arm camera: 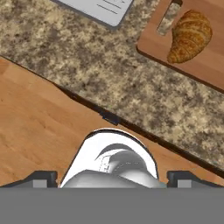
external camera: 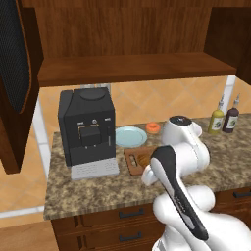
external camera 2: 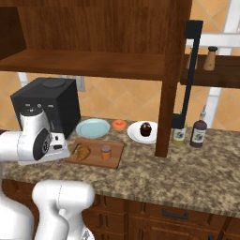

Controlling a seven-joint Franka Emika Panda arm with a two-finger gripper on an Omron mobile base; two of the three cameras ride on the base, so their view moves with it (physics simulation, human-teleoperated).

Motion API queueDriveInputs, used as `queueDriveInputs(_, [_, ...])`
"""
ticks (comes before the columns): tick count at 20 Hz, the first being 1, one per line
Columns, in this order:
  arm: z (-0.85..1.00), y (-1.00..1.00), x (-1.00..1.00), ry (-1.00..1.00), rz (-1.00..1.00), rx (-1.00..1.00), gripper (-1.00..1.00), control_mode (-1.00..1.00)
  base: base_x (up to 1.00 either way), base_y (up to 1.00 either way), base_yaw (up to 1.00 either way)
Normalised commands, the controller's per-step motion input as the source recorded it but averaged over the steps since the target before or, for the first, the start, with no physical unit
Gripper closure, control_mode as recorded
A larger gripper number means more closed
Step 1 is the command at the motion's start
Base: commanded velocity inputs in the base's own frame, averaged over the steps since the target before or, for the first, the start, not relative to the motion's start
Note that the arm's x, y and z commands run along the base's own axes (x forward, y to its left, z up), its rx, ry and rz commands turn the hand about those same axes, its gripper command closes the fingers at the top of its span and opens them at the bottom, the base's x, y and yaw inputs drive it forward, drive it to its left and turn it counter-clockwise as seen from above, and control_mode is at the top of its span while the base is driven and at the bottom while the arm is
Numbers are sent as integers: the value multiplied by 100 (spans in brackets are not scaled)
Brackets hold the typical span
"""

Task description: From the different types of pastries on the counter, select a croissant and place it on the cutting board. Then retrieve a jar of jam from the cabinet and place it alongside the croissant on the cutting board.

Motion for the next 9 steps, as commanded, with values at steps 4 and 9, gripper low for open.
queueDriveInputs(4, [-33,12,-100,-50,7,-3,-100,-100,0,0,0])
queueDriveInputs(9, [-16,0,-40,-25,2,0,-100,-100,0,0,0])
